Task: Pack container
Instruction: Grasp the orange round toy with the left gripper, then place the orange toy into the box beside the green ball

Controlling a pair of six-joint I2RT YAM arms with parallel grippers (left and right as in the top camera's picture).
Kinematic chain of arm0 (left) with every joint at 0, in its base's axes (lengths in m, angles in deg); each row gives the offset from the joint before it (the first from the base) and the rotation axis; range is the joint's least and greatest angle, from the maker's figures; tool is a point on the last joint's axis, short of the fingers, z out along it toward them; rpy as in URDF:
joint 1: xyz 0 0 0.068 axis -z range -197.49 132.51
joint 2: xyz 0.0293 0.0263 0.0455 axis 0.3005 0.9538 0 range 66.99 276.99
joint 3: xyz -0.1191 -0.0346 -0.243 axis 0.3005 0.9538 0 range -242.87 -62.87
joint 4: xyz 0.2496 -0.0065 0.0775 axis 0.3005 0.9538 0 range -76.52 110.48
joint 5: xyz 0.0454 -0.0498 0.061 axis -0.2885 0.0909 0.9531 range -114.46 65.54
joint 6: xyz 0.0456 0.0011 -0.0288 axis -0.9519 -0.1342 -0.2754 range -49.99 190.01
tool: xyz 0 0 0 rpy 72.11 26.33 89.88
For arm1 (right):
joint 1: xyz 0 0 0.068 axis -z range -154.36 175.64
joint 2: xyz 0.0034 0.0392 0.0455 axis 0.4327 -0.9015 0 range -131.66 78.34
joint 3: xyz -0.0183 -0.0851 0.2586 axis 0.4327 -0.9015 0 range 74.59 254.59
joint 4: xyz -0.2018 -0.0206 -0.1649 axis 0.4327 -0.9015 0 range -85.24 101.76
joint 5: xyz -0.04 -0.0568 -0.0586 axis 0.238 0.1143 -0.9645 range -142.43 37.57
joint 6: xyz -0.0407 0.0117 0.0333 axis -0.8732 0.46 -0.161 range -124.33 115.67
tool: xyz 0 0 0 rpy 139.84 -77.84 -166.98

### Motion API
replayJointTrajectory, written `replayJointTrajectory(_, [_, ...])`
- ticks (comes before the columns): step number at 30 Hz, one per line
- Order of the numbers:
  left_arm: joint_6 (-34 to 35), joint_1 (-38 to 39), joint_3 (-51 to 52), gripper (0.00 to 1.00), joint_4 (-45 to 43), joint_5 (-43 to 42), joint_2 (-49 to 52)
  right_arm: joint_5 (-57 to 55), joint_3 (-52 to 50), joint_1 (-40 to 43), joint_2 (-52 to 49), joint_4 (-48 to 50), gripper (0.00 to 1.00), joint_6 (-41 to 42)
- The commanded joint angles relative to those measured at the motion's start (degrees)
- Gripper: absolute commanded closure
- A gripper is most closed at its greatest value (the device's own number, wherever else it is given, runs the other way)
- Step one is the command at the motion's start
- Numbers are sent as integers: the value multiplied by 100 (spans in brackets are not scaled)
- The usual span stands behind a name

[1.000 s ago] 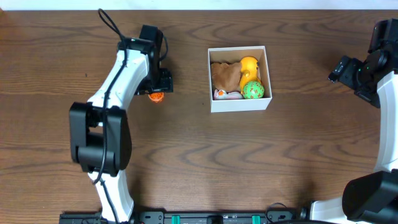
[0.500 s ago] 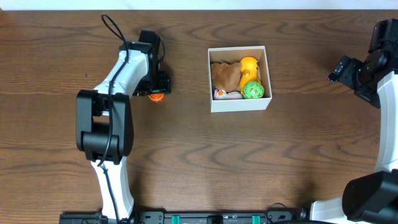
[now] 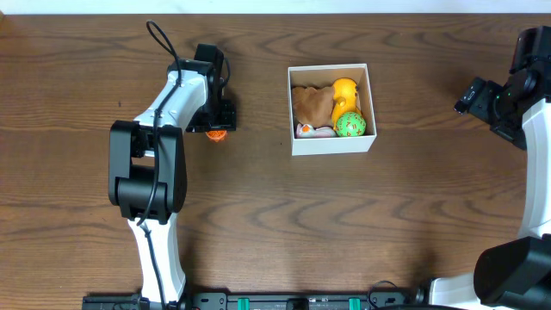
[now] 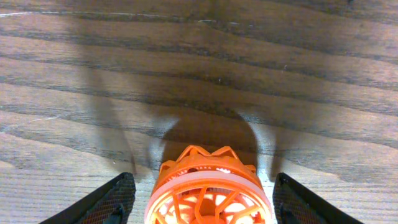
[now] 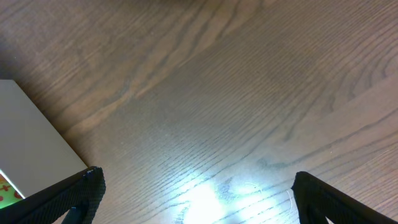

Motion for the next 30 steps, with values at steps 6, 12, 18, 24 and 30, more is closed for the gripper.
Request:
replayJointTrajectory(6, [-116, -17, 7, 28, 37, -20, 302, 4, -15, 26, -37, -46, 1, -11])
replayJointTrajectory(12, [-116, -17, 4, 38, 57, -20, 291, 4, -15, 26, -37, -48, 1, -11])
replayJointTrajectory(18, [-116, -17, 0, 45, 166, -20, 125, 4, -15, 26, -37, -46, 1, -9])
replayJointTrajectory(24, [-118, -11, -278, 45, 584, -20, -407, 4, -15, 26, -37, -44, 1, -9])
replayJointTrajectory(30, [-114, 144, -627, 49, 927, -70, -1484, 7, -15, 26, -37, -44, 1, -9])
